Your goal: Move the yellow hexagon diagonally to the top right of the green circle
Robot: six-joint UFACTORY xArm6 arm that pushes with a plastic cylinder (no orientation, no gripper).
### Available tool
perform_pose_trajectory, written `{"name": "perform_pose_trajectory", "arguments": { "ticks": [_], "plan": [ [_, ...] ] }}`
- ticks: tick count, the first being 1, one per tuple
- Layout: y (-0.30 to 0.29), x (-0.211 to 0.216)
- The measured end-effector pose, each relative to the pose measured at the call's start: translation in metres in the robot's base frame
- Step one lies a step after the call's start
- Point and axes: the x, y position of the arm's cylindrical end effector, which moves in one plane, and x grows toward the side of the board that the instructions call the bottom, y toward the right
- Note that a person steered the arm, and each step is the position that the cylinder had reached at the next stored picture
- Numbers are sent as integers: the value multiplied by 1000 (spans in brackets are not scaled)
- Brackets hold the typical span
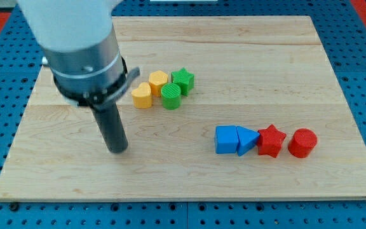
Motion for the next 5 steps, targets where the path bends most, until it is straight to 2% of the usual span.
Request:
{"name": "perform_pose_trajectory", "arguments": {
  "ticks": [1, 2, 3, 4, 5],
  "plan": [
    [-17, -34],
    [-2, -85],
    [55, -141],
    [119, -141],
    [107, -129]
  ]
}}
